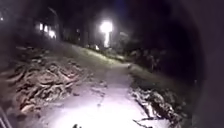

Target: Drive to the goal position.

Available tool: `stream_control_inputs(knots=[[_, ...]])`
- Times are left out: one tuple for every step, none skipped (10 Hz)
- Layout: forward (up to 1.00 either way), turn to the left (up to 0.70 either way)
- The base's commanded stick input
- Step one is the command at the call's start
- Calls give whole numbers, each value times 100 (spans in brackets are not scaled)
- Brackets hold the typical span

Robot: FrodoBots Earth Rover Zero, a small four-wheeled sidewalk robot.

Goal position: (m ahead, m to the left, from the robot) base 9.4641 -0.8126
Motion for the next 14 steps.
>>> stream_control_inputs(knots=[[45, 0], [45, 0], [45, 0], [45, 0], [45, 0], [45, 0], [45, 0], [45, 0], [45, 0], [45, -6], [45, -16], [45, -25], [45, -12], [45, 0]])
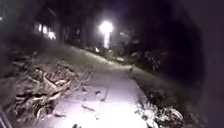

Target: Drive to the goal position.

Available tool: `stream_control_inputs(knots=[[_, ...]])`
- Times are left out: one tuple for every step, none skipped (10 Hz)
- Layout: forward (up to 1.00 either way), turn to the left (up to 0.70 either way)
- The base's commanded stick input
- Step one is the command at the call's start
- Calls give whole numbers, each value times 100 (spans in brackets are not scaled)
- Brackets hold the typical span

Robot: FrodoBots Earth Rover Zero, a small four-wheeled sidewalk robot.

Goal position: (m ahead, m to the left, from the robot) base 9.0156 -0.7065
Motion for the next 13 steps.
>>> stream_control_inputs(knots=[[45, 0], [45, 0], [45, 0], [45, 0], [45, 0], [45, 0], [45, 0], [45, 0], [45, 0], [45, 0], [45, 0], [45, 0], [45, 0]])
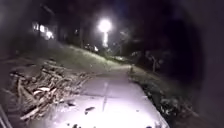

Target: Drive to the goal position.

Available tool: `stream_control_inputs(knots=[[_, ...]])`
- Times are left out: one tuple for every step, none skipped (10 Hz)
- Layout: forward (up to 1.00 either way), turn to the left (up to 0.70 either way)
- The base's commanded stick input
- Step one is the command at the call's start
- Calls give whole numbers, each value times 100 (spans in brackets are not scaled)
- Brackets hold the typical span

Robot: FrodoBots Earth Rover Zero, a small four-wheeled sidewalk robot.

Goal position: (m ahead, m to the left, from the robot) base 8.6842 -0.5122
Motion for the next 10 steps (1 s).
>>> stream_control_inputs(knots=[[45, 0], [45, 0], [45, 0], [45, 0], [45, -23], [45, -27], [45, -27], [45, -27], [45, -27], [45, -26]])
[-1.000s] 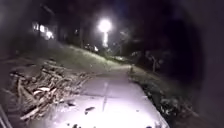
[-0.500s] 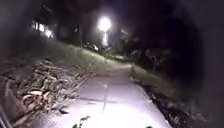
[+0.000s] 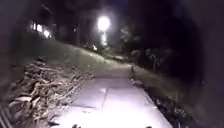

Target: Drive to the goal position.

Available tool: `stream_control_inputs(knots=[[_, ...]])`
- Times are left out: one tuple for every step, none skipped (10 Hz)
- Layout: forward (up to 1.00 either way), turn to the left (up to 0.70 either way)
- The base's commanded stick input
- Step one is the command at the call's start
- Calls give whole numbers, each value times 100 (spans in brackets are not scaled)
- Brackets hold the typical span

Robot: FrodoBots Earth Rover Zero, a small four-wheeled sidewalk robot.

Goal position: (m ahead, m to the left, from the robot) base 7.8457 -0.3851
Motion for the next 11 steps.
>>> stream_control_inputs(knots=[[45, -26], [45, -20], [45, 0], [45, 0], [45, 0], [45, 0], [45, 0], [45, 0], [45, 0], [45, 0], [45, 0]])
